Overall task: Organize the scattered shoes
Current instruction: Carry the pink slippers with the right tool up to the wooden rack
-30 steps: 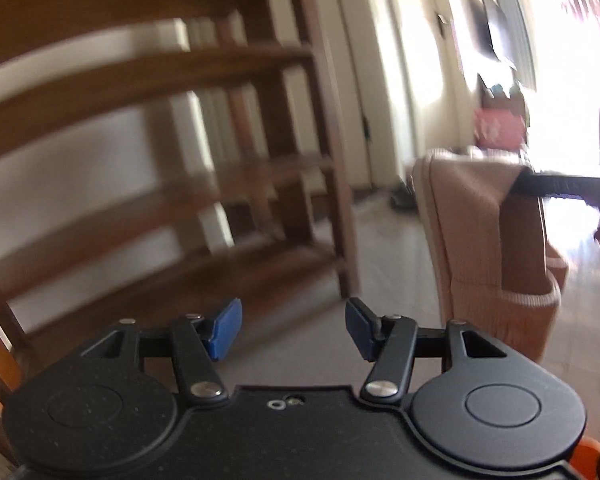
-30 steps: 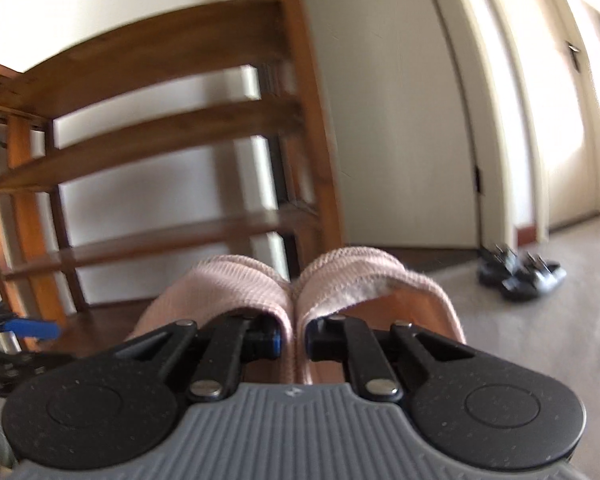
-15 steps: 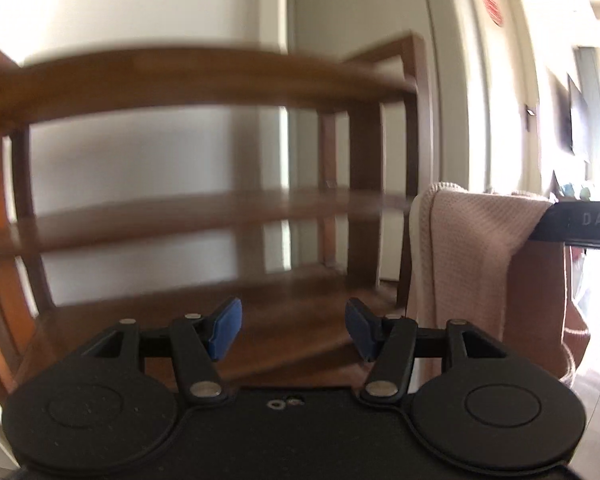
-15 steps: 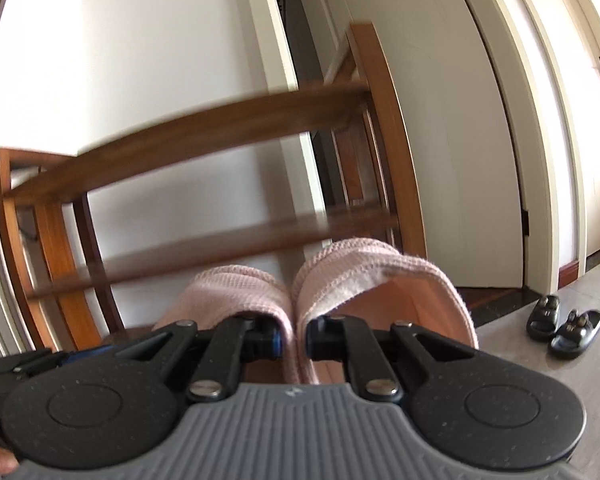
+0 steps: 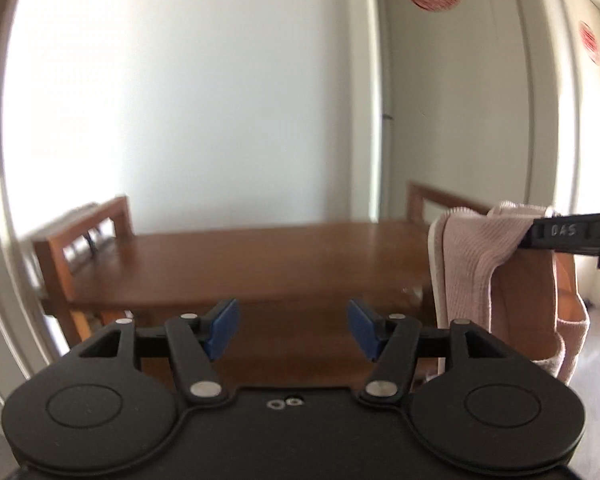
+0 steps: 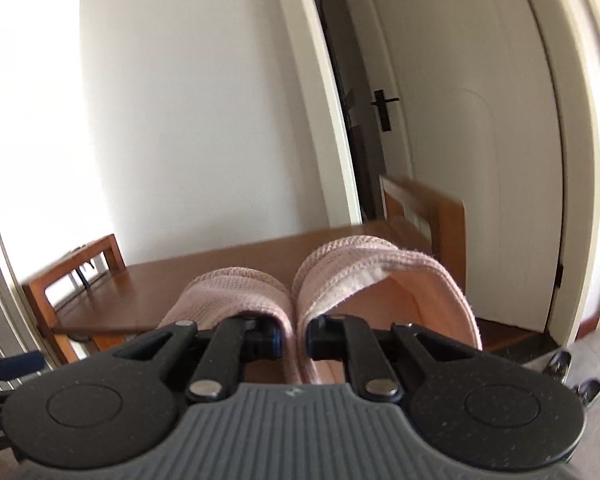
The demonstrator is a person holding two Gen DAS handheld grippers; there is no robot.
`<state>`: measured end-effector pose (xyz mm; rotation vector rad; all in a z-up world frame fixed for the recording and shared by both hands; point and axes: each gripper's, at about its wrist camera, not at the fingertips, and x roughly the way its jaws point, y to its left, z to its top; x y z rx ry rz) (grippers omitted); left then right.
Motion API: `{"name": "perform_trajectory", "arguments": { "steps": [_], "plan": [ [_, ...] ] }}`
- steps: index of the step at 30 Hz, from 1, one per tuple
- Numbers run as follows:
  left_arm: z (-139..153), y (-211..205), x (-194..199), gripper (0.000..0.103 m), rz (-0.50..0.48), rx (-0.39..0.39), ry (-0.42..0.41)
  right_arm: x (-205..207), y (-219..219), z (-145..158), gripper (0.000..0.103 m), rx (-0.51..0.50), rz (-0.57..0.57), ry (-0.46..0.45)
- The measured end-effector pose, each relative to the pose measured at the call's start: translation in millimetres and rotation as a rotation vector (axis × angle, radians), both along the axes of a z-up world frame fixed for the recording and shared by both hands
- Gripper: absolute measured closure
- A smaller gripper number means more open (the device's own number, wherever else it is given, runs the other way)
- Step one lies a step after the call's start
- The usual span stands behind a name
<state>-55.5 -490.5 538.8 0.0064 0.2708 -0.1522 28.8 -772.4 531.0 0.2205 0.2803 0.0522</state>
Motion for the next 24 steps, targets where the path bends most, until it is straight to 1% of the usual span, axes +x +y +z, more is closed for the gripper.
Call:
{"name": "perform_trajectory", "arguments": {
  "steps": [1,2,4,6,7,9,12,15,18,19,20,22,23,24],
  "plan": [
    [7.0,1.4,6.7,0.042,0.01,-0.025,0.01,10.1,-0.5,11.9,0.09,-0.009,-0.004,0.004],
    [13.9,2.7,13.7,0.042,0.02,-0.05,0.02,15.7,0.3,17.2,0.09,-0.016,-0.008,0.006],
    [21.7,-1.0,36.2,0.041,-0.002,-0.068,0.023,35.6,4.2,32.4,0.09,-0.039,-0.026,0.016],
    [27.6,2.7,46.8,0.041,-0.024,-0.064,0.029,49.4,8.5,41.4,0.09,-0.042,-0.049,0.028],
    [34.6,4.3,58.6,0.041,-0.05,-0.063,0.046,61.3,11.5,48.2,0.09,-0.042,-0.065,0.039],
    [37.1,5.2,69.1,0.041,-0.076,-0.056,0.038,79.0,15.9,56.9,0.09,-0.041,-0.085,0.048],
    [44.7,6.7,87.8,0.04,-0.094,-0.013,0.022,107.0,22.8,66.3,0.09,-0.053,-0.092,0.035],
    [42.5,3.1,110.4,0.04,-0.068,-0.004,0.042,135.4,21.5,65.5,0.09,-0.039,-0.088,0.045],
    [35.1,-4.9,129.1,0.04,-0.006,-0.009,0.051,174.0,13.8,57.6,0.09,-0.012,-0.069,0.072],
    [31.7,-10.7,136.1,0.04,0.029,-0.013,0.059,186.5,10.7,53.4,0.09,-0.009,-0.053,0.078],
    [27.5,-15.2,140.8,0.04,0.058,-0.025,0.075,195.7,8.6,50.7,0.09,-0.009,-0.038,0.082],
    [24.0,-19.3,143.6,0.04,0.09,-0.045,0.094,227.7,1.9,44.9,0.09,-0.016,0.003,0.102],
    [18.3,-28.8,150.9,0.04,0.128,-0.062,0.117,237.5,0.0,43.2,0.09,-0.019,0.014,0.109],
    [16.3,-30.8,152.5,0.04,0.14,-0.066,0.123,253.9,-3.7,40.5,0.09,-0.018,0.031,0.126]
  ]
}}
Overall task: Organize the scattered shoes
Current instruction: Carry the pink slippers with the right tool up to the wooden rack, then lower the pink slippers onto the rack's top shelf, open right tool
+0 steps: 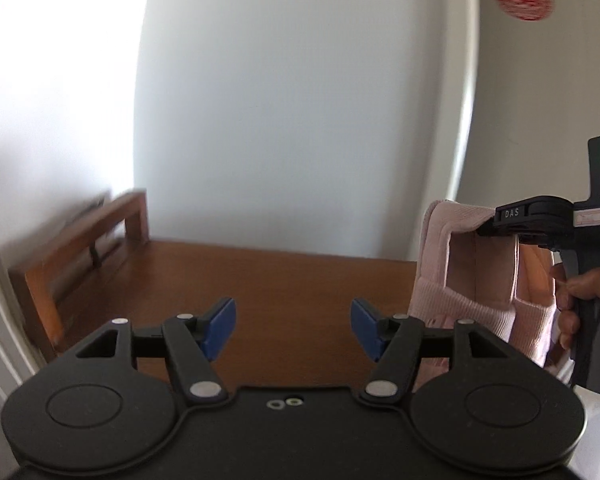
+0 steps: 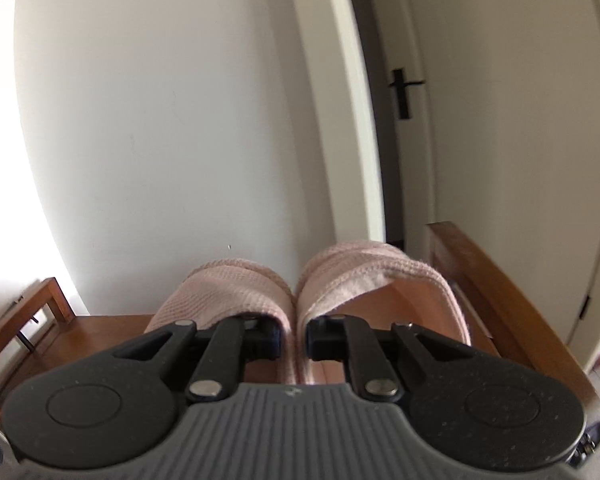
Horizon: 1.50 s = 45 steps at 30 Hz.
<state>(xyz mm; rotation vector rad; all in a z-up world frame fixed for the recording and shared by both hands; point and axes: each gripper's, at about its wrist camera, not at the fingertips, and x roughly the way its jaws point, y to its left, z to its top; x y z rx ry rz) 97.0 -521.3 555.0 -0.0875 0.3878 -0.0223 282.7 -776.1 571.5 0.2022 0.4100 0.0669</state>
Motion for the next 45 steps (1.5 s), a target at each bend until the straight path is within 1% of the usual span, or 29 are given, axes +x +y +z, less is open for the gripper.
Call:
{"name": "perform_trajectory", "arguments": {
  "steps": [2,5,9,12,15,19,21,22,23,24,25,26,28,29,30,32,33,34,35,36,37,38,39,40,42,43,44,45],
  "plan": [
    [-6.9,-10.3,9.2,0.04,0.035,-0.018,0.028,33.4,-7.4,-7.1,0.09,0.009,0.024,0.047],
    [-14.7,-20.6,18.7,0.039,0.054,-0.021,0.043,75.3,-15.7,-19.0,0.089,0.006,0.033,0.113],
    [-22.3,-27.4,29.5,0.039,0.062,-0.033,0.058,111.6,-21.1,-33.7,0.089,0.006,0.031,0.184],
    [-27.4,-30.5,36.1,0.039,0.062,-0.039,0.065,135.7,-22.3,-47.8,0.088,0.016,0.037,0.257],
    [-31.4,-30.0,40.8,0.039,0.057,-0.048,0.075,143.9,-19.5,-58.0,0.088,0.014,0.032,0.309],
    [-33.2,-26.7,41.9,0.039,0.05,-0.044,0.08,141.6,-14.6,-59.3,0.086,-0.001,0.023,0.313],
    [-31.7,-18.3,38.7,0.039,0.052,-0.047,0.083,140.2,-11.8,-58.3,0.084,-0.011,0.018,0.326],
    [-30.8,-14.4,37.1,0.039,0.052,-0.047,0.083,137.4,-10.8,-56.1,0.081,-0.011,0.013,0.335],
    [-29.5,-10.4,34.1,0.039,0.055,-0.045,0.079,131.9,-10.8,-52.3,0.073,-0.01,0.008,0.33],
    [-28.8,-7.4,32.2,0.039,0.057,-0.043,0.078,125.7,-11.0,-48.2,0.067,-0.008,0.003,0.32],
    [-28.1,-3.9,30.0,0.039,0.059,-0.042,0.077,119.5,-11.1,-44.5,0.058,-0.011,-0.003,0.306],
    [-27.1,9.1,20.8,0.039,0.07,-0.036,0.076,109.0,-11.2,-38.7,0.053,-0.022,-0.016,0.283],
    [-26.8,20.2,12.5,0.039,0.085,-0.03,0.076,68.2,-13.3,-23.0,0.049,-0.04,-0.06,0.219],
    [-28.4,37.0,-1.6,0.039,0.097,-0.021,0.075,54.6,-14.0,-20.2,0.047,-0.031,-0.068,0.204],
    [-32.0,46.8,-11.1,0.039,0.102,-0.009,0.073,28.2,-15.0,-17.4,0.047,-0.007,-0.068,0.178],
    [-41.5,65.0,-29.3,0.038,0.106,0.021,0.082,-30.0,-10.2,-21.7,0.043,0.026,-0.028,0.146],
    [-45.5,69.4,-34.6,0.038,0.102,0.028,0.093,-48.0,-5.9,-27.5,0.043,0.026,-0.006,0.152],
    [-55.1,79.2,-44.2,0.038,0.093,0.03,0.123,-61.9,-1.9,-33.2,0.043,0.023,0.013,0.163],
    [-64.4,88.7,-53.4,0.038,0.083,0.032,0.153,-86.2,7.7,-52.0,0.043,0.018,0.044,0.227],
    [-68.7,92.3,-57.5,0.038,0.075,0.028,0.169,-114.9,19.6,-76.5,0.043,0.013,0.081,0.315],
    [-78.8,100.6,-67.4,0.038,0.052,0.019,0.211,-133.3,27.3,-95.4,0.045,0.015,0.092,0.388],
    [-83.7,104.6,-73.9,0.038,0.032,0.013,0.234,-147.4,33.3,-111.8,0.051,0.02,0.092,0.455],
    [-86.2,108.3,-80.1,0.038,0.004,0.0,0.24,-173.3,42.2,-137.4,0.057,0.046,0.081,0.557],
    [-88.5,111.9,-86.2,0.038,-0.026,-0.013,0.246,-195.2,50.0,-156.2,0.062,0.071,0.071,0.632],
    [-89.0,113.5,-93.8,0.038,-0.085,-0.019,0.236,-229.2,62.9,-172.9,0.062,0.114,0.03,0.712],
    [-89.3,111.8,-95.4,0.038,-0.14,-0.018,0.245,-253.7,71.8,-179.5,0.062,0.152,-0.007,0.755],
    [-89.5,110.1,-96.9,0.038,-0.193,-0.017,0.255,-267.7,77.0,-181.2,0.062,0.176,-0.027,0.771],
    [-88.5,107.9,-96.9,0.038,-0.228,-0.019,0.262,-286.8,86.0,-174.8,0.061,0.198,-0.05,0.763]
  ]
}}
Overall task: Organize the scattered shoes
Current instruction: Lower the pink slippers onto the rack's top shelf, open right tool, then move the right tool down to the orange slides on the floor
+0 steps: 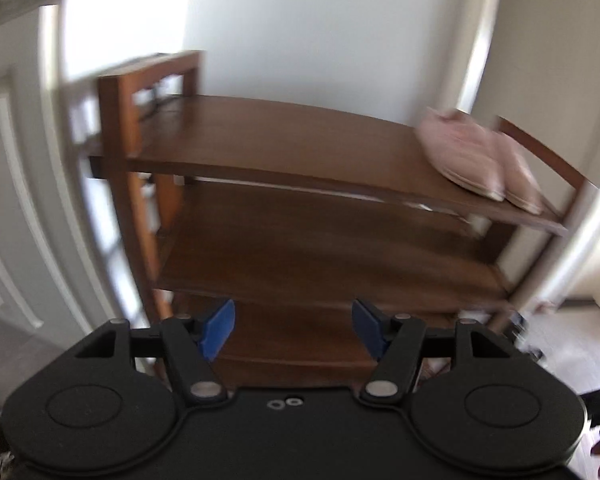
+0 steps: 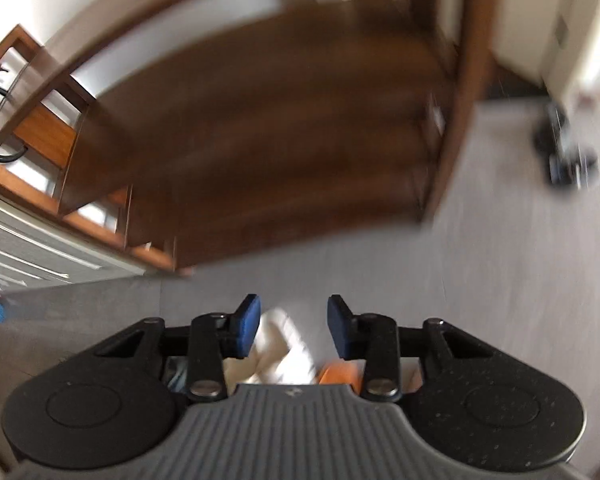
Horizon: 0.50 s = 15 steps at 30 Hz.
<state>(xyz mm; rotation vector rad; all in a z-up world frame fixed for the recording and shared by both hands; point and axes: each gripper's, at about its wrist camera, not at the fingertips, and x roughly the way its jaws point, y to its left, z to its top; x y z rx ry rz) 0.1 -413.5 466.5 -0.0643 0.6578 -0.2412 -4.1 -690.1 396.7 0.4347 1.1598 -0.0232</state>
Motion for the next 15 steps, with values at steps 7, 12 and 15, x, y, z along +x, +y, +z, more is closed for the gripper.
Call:
{"name": "perform_trajectory", "arguments": {
  "steps": [7,12,15],
  "plan": [
    [25.9,-37.8,-14.7,0.038,-0.3,0.03,-0.043,-86.7,16.4,55.1,0.049,-0.033,-0.182,-0.121],
    [19.9,-69.7,-46.3,0.038,-0.291,0.028,-0.021,-128.8,8.4,41.0,0.036,-0.052,-0.263,-0.195],
    [9.4,-96.6,-61.3,0.038,-0.272,0.017,0.022,-138.1,-3.6,40.8,0.022,-0.08,-0.182,-0.232]
  ]
}}
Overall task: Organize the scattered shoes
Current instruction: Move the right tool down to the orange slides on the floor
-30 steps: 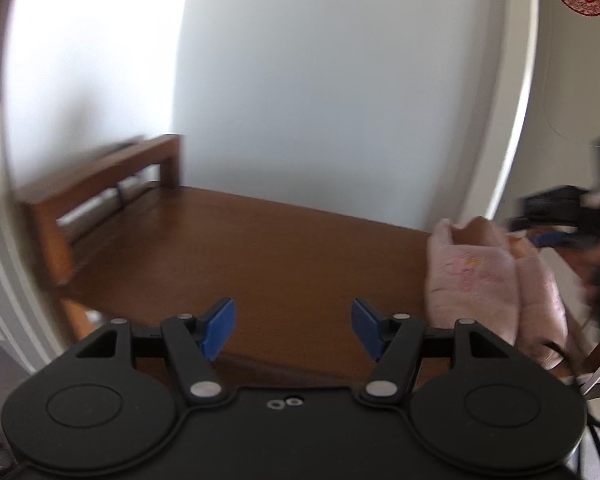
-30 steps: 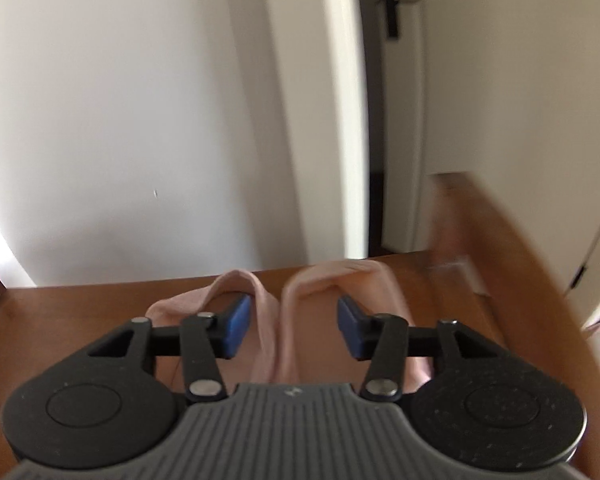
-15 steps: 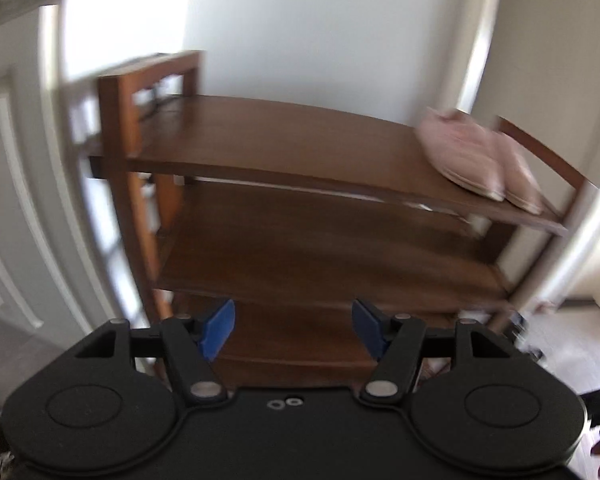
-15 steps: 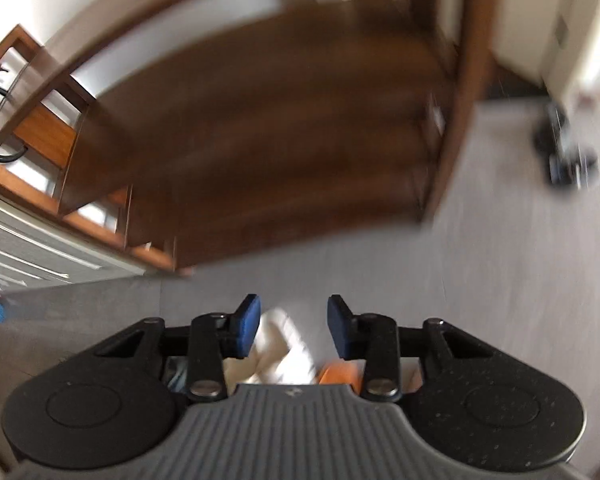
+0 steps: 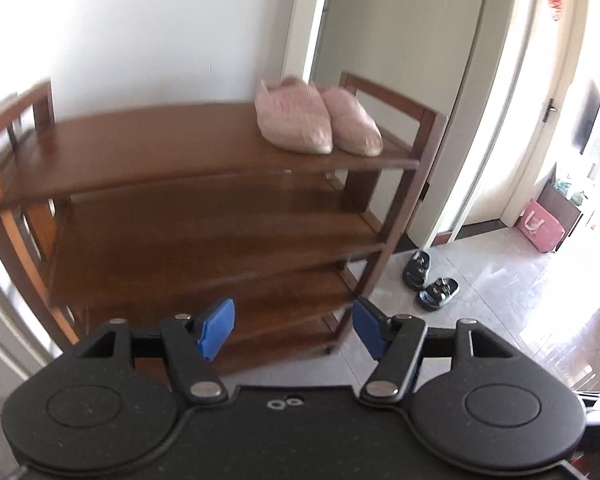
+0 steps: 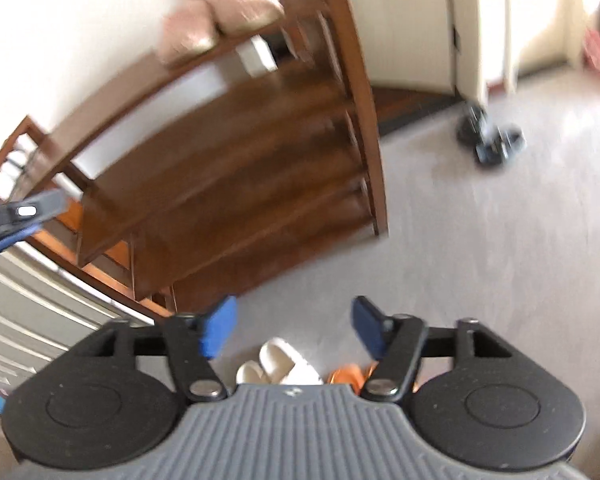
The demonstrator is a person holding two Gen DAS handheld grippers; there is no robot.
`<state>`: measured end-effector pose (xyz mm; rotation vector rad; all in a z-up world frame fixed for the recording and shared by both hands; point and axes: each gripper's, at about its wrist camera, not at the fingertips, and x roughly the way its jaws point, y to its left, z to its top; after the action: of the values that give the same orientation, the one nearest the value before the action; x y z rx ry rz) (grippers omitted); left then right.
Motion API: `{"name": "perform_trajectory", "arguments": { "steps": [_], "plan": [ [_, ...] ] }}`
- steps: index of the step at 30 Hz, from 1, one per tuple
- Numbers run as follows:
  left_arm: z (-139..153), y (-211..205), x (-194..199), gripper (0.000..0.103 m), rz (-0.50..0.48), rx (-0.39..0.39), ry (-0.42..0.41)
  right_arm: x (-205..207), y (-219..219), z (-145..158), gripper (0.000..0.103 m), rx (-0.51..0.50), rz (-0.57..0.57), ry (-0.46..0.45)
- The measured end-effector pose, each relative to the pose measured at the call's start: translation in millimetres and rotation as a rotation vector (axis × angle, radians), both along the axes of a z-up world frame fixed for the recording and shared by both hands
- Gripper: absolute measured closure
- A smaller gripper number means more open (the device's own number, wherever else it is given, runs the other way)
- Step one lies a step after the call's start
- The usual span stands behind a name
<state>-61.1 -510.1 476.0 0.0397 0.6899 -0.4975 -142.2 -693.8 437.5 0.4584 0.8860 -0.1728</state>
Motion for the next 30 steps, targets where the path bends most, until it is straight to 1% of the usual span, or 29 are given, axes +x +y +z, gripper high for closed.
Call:
{"name": "perform_trajectory", "arguments": {
  "steps": [2,4,5,7,10,12,13,14,15,16,18,19,20,21,22,23,25,26,27,28,30],
  "plan": [
    [-4.5,-20.3,-13.1,0.038,0.003,0.018,-0.019,-1.4,-7.7,-8.3,0.022,0.014,0.036,0.066],
    [-7.1,-30.0,-19.2,0.038,0.015,0.028,-0.017,-7.8,-26.7,-23.2,0.022,0.054,0.053,0.136],
    [-8.8,-42.4,-25.8,0.038,0.033,0.026,-0.007,-11.3,-33.6,-27.1,0.022,0.063,0.059,0.15],
    [-12.8,-62.1,-36.4,0.038,0.058,0.031,0.006,-20.7,-58.6,-34.7,0.022,0.039,0.058,0.158],
    [-21.5,-75.5,-50.5,0.038,0.088,0.032,0.025,-34.4,-87.4,-39.5,0.022,-0.032,0.064,0.161],
    [-27.5,-79.3,-58.0,0.038,0.1,0.031,0.044,-37.5,-101.0,-48.0,0.024,-0.056,0.083,0.182],
    [-32.6,-83.2,-62.1,0.038,0.107,0.034,0.05,-38.5,-107.4,-52.7,0.029,-0.065,0.094,0.195],
    [-33.2,-84.3,-62.7,0.038,0.108,0.035,0.05,-42.2,-110.6,-52.7,0.042,-0.068,0.102,0.199],
    [-38.3,-84.7,-64.8,0.038,0.113,0.033,0.053,-42.9,-115.1,-55.6,0.048,-0.065,0.121,0.198],
    [-43.3,-85.1,-66.8,0.038,0.118,0.031,0.057,-41.4,-117.7,-58.2,0.051,-0.072,0.138,0.195],
    [-53.8,-80.0,-65.8,0.038,0.132,0.025,0.076,-37.5,-119.1,-61.3,0.052,-0.099,0.155,0.194],
    [-59.4,-76.4,-63.1,0.038,0.135,0.021,0.09,-36.8,-120.0,-62.5,0.053,-0.104,0.146,0.19],
    [-61.3,-77.0,-61.1,0.038,0.135,0.02,0.091,-33.6,-120.5,-66.2,0.056,-0.097,0.134,0.193],
    [-71.0,-67.7,-57.3,0.038,0.129,0.02,0.09,-29.2,-120.7,-71.0,0.056,-0.086,0.126,0.198],
    [-80.6,-58.6,-53.5,0.038,0.123,0.021,0.088,-23.8,-119.1,-77.4,0.061,-0.088,0.122,0.207],
    [-88.7,-50.2,-51.3,0.038,0.119,0.027,0.085,-19.0,-114.9,-84.6,0.067,-0.095,0.12,0.212],
    [-107.9,-29.2,-44.9,0.038,0.128,0.04,0.099,-9.3,-104.2,-101.9,0.073,-0.103,0.108,0.222],
    [-117.3,-17.7,-41.5,0.038,0.135,0.045,0.113,-6.5,-99.5,-109.3,0.081,-0.099,0.101,0.227],
    [-123.0,-10.9,-40.2,0.038,0.143,0.051,0.122,-3.0,-89.7,-121.4,0.082,-0.083,0.095,0.241],
    [-136.6,6.5,-36.6,0.038,0.16,0.067,0.141,1.3,-77.5,-136.2,0.082,-0.064,0.088,0.257],
    [-154.9,29.8,-33.4,0.038,0.175,0.094,0.155,7.1,-53.8,-158.4,0.083,-0.035,0.082,0.28]
  ]
}}
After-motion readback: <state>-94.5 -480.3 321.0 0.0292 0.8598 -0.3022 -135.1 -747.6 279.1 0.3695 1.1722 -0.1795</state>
